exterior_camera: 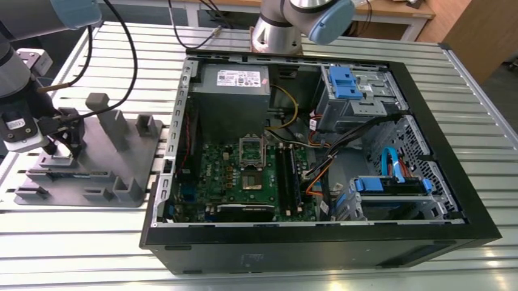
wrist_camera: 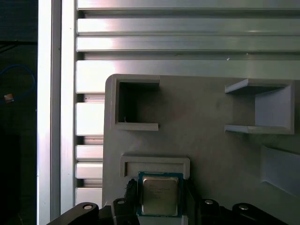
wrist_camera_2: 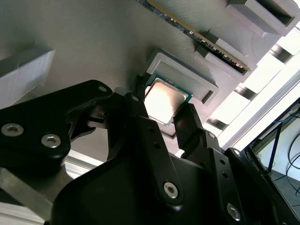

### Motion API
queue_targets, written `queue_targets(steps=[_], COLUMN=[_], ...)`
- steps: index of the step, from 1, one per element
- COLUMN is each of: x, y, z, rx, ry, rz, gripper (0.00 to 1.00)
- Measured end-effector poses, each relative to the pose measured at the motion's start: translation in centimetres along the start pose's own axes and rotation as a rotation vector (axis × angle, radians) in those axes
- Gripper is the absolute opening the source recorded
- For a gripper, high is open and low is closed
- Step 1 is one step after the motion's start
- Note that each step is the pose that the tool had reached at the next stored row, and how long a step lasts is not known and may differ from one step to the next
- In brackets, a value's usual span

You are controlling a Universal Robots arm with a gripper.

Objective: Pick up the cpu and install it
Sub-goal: 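Pick up the cpu and move it towards the insertion slot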

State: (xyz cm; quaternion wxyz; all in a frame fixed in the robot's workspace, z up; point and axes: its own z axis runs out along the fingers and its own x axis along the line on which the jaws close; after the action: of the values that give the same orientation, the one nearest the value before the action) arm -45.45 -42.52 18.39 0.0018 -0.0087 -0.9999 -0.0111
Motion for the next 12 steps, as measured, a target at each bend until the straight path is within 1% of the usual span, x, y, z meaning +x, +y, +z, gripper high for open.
queue_targets(steps=[7, 12], x=[0.0, 0.23], y=[0.0, -0.01], z=[-0.07, -0.03], rx=[0.0, 0.0], ry=[0.0, -0.0003], rz=[0.0, 0.0], gripper=[0.5, 0.5])
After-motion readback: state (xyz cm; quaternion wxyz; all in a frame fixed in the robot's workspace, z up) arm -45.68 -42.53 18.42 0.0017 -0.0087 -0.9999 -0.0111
